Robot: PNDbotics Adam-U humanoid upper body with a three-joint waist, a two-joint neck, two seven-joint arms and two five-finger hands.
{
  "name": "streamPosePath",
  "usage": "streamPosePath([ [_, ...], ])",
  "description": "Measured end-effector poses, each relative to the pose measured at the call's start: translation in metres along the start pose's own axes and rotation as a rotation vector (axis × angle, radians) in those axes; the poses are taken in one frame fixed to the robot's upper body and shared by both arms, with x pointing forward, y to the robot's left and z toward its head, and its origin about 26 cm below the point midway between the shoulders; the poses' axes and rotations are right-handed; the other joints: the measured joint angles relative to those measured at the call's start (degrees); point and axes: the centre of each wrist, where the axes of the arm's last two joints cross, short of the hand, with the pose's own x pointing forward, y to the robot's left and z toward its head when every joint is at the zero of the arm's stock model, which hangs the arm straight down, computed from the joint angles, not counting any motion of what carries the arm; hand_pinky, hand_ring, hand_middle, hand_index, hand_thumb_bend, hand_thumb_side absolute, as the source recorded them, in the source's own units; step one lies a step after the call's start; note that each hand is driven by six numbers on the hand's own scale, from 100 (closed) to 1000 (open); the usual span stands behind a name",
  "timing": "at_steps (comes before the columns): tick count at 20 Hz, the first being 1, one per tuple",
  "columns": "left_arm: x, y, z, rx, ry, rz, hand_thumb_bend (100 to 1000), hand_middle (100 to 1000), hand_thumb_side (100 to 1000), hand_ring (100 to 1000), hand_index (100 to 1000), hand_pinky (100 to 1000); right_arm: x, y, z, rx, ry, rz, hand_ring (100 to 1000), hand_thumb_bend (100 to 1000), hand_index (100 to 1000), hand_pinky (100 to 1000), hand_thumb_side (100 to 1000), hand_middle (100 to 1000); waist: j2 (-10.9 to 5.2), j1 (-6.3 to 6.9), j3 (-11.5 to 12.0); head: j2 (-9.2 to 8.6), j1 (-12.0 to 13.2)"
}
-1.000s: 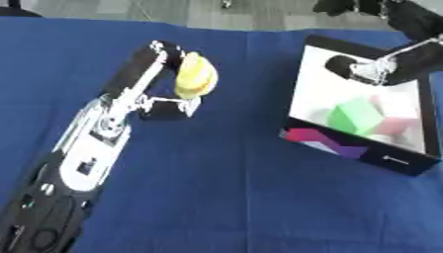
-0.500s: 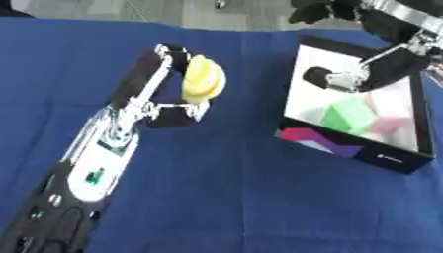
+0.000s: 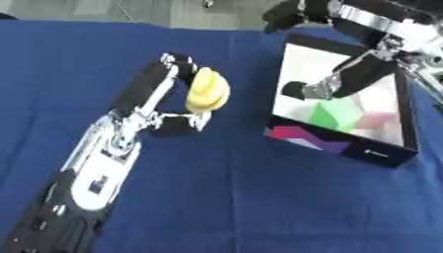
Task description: Pick up the objects with one hand, pass them to the other hand, and then place them into the box on the other side of the table.
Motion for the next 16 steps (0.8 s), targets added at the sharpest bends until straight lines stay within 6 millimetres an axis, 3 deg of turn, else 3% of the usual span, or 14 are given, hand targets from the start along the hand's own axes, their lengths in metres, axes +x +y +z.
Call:
streamPosePath([
  [16, 0.021, -0.006, -0.016, -0.022, -0.058, 0.004, 100, 437, 100, 512, 512, 672, 0.007, 0.002, -0.013, 0.079, -0.047, 0.061, 822, 456, 840, 848, 108, 715, 0.14, 0.0, 3.1, -0.25, 0.2],
])
